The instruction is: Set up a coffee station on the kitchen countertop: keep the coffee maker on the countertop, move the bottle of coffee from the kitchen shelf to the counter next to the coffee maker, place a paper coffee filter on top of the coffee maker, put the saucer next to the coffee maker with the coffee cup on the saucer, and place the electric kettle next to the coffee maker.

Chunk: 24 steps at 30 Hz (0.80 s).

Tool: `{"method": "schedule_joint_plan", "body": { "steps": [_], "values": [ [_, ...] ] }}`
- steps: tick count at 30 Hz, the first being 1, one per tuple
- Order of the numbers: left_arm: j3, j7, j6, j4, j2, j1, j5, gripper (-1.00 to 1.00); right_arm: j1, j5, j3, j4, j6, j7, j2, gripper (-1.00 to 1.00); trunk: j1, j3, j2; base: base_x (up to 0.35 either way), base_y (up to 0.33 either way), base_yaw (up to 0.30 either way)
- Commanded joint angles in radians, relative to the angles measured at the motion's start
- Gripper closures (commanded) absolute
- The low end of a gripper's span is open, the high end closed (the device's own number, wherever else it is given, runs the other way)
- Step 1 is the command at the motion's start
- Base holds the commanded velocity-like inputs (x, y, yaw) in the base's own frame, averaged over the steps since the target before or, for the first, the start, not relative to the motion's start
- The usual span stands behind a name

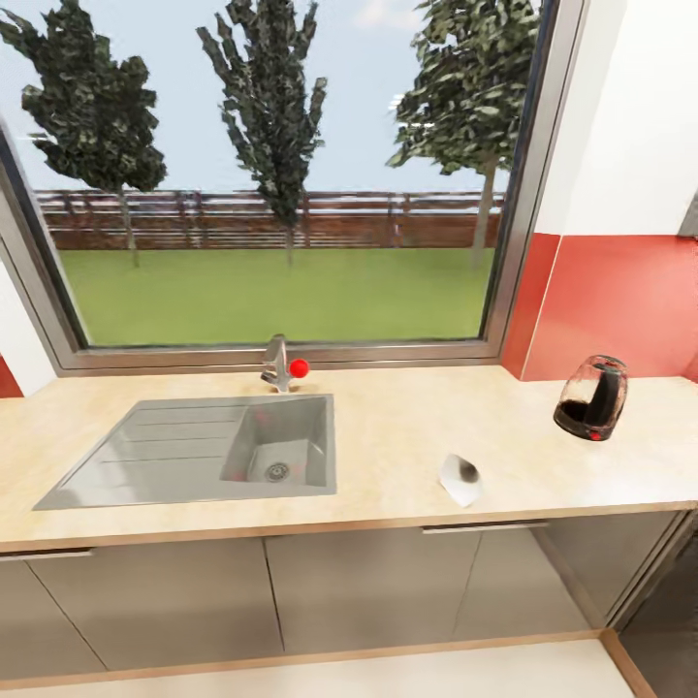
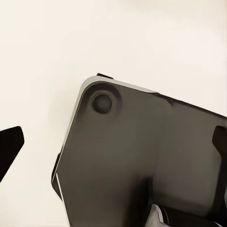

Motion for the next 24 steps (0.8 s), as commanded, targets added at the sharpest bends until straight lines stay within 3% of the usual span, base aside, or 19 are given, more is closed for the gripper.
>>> {"method": "schedule_joint_plan", "body": {
  "steps": [1,24],
  "values": [
    [0.001,-0.002,-0.002,-0.002,0.0,0.0,0.005,-1.0,0.0,0.008,-0.009,-0.001,-0.001,0.005,0.0,-1.0,0.001,-0.002,-0.002,0.0,-0.3,0.0],
    [0.001,-0.002,-0.003,-0.001,0.0,0.0,0.005,-1.0,0.001,0.006,-0.009,0.0,-0.026,0.005,0.0,-1.0,0.001,-0.002,-0.002,0.0,-0.3,0.0]
  ]
}}
